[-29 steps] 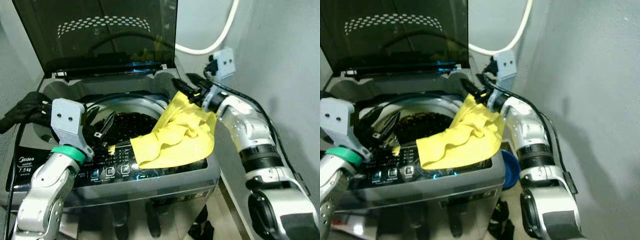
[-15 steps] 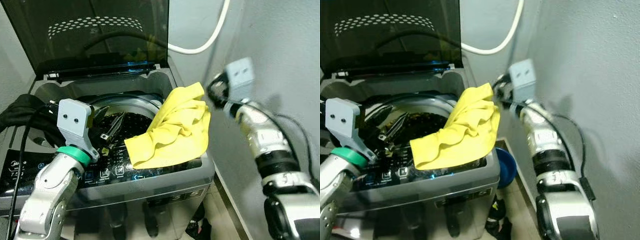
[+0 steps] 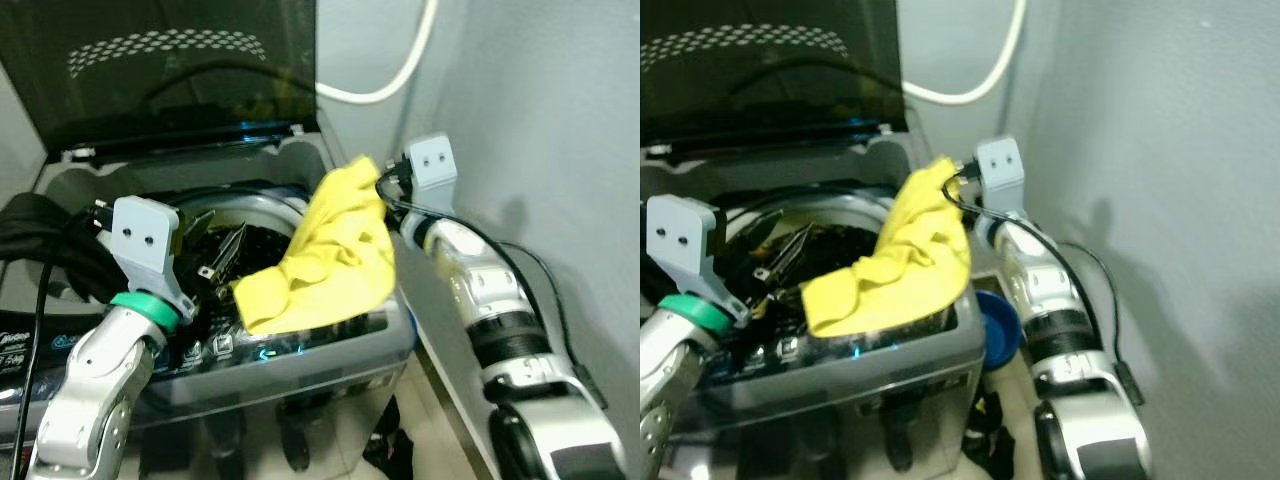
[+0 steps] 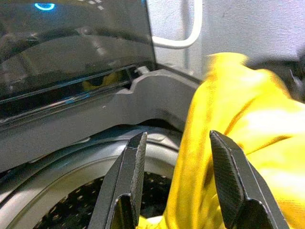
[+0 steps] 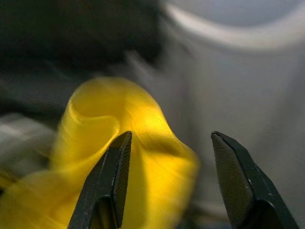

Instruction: Clothes washing

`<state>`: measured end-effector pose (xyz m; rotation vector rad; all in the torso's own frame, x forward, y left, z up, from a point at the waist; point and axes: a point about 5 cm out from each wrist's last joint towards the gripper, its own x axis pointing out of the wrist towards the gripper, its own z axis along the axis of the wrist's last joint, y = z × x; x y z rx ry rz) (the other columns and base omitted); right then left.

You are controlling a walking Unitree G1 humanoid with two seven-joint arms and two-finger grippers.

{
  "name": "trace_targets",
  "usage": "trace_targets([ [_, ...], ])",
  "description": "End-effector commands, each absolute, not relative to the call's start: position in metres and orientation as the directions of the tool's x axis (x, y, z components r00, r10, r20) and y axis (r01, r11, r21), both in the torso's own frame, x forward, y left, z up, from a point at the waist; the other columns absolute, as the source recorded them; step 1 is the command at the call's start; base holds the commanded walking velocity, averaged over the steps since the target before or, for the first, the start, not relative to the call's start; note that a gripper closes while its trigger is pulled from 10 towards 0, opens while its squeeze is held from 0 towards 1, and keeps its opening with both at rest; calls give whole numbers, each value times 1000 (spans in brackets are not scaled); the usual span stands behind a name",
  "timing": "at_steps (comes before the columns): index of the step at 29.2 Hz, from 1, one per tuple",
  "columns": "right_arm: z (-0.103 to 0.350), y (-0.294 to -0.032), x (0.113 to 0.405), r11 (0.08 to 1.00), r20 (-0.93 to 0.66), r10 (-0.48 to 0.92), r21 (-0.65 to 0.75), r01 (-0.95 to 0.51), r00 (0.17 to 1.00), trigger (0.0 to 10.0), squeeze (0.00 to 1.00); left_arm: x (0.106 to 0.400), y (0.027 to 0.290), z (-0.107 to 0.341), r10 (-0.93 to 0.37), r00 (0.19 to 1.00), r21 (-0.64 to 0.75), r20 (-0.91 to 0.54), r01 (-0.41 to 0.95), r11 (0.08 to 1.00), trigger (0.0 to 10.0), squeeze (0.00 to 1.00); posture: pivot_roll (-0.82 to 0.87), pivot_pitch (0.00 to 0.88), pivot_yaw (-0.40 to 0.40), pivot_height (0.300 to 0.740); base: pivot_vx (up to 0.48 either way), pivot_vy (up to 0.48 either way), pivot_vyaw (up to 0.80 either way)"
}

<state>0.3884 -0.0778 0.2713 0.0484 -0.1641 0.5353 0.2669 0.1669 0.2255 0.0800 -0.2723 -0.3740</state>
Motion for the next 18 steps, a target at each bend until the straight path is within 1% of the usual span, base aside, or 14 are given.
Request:
trace_targets([
  [1, 296, -63, 380, 803, 233, 574, 24, -595, 785, 10000, 0, 265, 169, 224, -364, 901, 128, 236, 342, 931, 10000, 0, 194, 39, 58, 740, 0, 0, 0],
  [2, 296, -63, 380, 803, 233, 574, 24, -595, 785, 10000, 0, 265, 169, 224, -364, 901, 128, 236, 342, 931, 10000, 0, 194, 39, 58, 740, 0, 0, 0],
  [4, 322, -53, 370, 729, 296, 640, 60, -682, 709, 10000, 0, 265, 169, 224, -362, 902, 127, 236, 341, 931, 10000, 0, 194, 39, 58, 740, 0, 0, 0],
  [5, 322, -53, 370, 729, 296, 640, 60, -682, 709, 10000, 0, 265, 169, 224, -362, 902, 127, 236, 341, 931, 10000, 0, 194, 39, 58, 740, 0, 0, 0],
  [7, 354, -48, 354, 592, 423, 689, 142, -794, 589, 10000, 0, 265, 169, 224, -362, 902, 127, 237, 340, 932, 10000, 0, 197, 38, 51, 740, 0, 0, 0],
  [8, 354, -48, 354, 592, 423, 689, 142, -794, 589, 10000, 0, 265, 169, 224, -362, 902, 127, 237, 340, 932, 10000, 0, 197, 38, 51, 740, 0, 0, 0],
  [9, 375, -55, 350, 528, 536, 636, 222, -820, 554, 10000, 0, 265, 169, 225, -361, 902, 126, 238, 340, 932, 10000, 0, 197, 38, 51, 740, 0, 0, 0],
  [10, 387, -61, 347, 482, 605, 585, 276, -832, 540, 10000, 0, 265, 169, 225, -361, 901, 126, 239, 340, 932, 10000, 0, 197, 38, 51, 740, 0, 0, 0],
  [11, 392, -83, 359, 533, 628, 475, 352, -769, 616, 10000, 0, 265, 169, 225, -361, 901, 125, 240, 340, 932, 10000, 0, 197, 38, 51, 740, 0, 0, 0],
  [12, 392, -83, 359, 533, 628, 475, 352, -769, 616, 10000, 0, 265, 169, 225, -361, 901, 125, 240, 340, 932, 10000, 0, 197, 38, 51, 740, 0, 0, 0],
  [14, 371, -98, 377, 750, 512, 425, 263, -607, 746, 10000, 0, 265, 168, 224, -363, 900, 125, 240, 342, 931, 10000, 0, 190, 30, 52, 740, 0, 0, 0],
  [15, 357, -104, 383, 837, 455, 399, 173, -519, 796, 10000, 0, 266, 168, 224, -363, 900, 126, 240, 342, 931, 10000, 0, 190, 30, 52, 740, 0, 0, 0],
  [16, 348, -108, 385, 879, 423, 382, 108, -464, 822, 10000, 0, 266, 167, 224, -363, 900, 126, 240, 342, 931, 10000, 0, 186, 26, 51, 740, 0, 0, 0],
  [18, 321, -111, 387, 891, 349, 367, 136, -434, 862, 10000, 0, 270, 170, 226, -330, 911, 133, 246, 305, 943, 10000, 0, 183, 20, 51, 740, 0, 0, 0],
])
